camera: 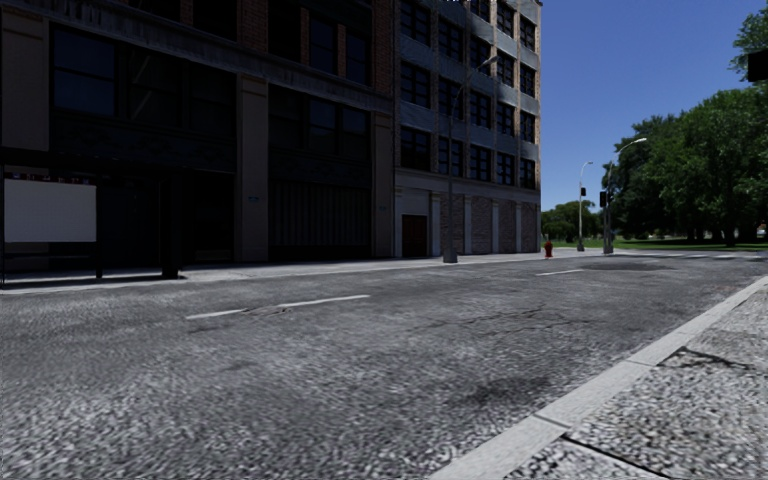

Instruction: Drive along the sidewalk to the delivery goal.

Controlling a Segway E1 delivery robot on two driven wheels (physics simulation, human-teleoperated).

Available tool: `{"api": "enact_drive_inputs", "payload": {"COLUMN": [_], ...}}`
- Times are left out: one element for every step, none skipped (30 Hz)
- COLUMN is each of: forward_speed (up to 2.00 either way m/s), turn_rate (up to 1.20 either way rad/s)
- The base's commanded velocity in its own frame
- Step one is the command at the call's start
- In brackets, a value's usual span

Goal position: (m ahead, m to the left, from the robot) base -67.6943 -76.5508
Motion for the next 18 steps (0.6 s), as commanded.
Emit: {"api": "enact_drive_inputs", "payload": {"forward_speed": [1.10,1.16,1.17,1.17,1.17,1.18,1.18,1.18,1.18,1.18,1.18,1.18,1.18,1.18,1.18,1.18,1.18,1.18], "turn_rate": [-0.82,-0.84,-0.84,-0.85,-0.85,-0.85,-0.85,-0.85,-0.85,-0.85,-0.85,-0.85,-0.85,-0.85,-0.85,-0.85,-0.85,-0.85]}}
